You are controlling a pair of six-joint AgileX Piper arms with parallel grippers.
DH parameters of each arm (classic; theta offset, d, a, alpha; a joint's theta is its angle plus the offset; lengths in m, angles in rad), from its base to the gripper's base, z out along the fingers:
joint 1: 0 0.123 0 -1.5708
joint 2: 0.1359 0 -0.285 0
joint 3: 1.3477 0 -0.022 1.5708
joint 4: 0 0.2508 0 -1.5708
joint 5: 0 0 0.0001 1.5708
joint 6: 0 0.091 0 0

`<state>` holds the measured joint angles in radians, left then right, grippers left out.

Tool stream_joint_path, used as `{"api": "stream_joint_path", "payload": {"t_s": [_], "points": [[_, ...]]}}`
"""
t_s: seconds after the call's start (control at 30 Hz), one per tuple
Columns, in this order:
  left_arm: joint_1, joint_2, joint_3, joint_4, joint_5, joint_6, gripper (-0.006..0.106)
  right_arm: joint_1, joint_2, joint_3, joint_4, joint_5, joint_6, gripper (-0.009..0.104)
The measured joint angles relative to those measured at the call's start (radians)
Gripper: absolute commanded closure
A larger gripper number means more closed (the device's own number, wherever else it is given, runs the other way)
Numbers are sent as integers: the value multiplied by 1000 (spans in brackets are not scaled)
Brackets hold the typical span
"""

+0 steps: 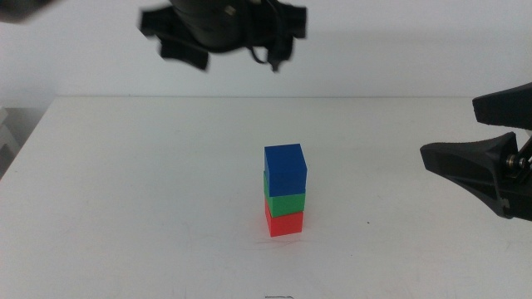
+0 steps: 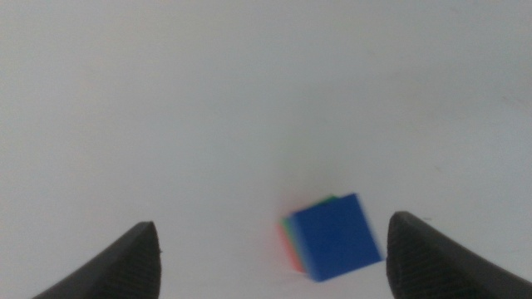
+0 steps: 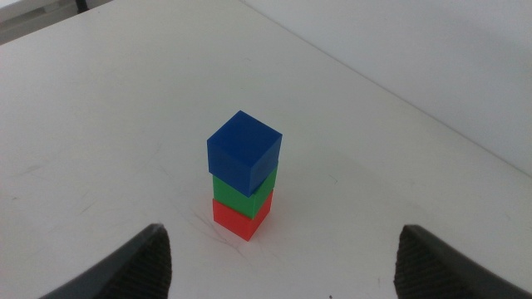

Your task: Stack red cubes first, then green, then blue cubes in a specific spot.

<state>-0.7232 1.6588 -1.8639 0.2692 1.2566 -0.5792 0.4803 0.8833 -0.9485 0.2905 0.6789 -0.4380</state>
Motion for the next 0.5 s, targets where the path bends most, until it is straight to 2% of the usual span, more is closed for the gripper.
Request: {"api": "stream_joint_path", "payload": {"t_s": [0.27, 0.4, 0.5], "points": [[14, -147, 8, 92, 6, 232, 8, 0, 0, 0, 0, 0, 0, 3], [95, -221, 8, 89, 7, 317, 8, 0, 0, 0, 0, 0, 0, 3], [193, -289, 8, 49, 8, 414, 8, 0, 0, 0, 0, 0, 0, 3]]}}
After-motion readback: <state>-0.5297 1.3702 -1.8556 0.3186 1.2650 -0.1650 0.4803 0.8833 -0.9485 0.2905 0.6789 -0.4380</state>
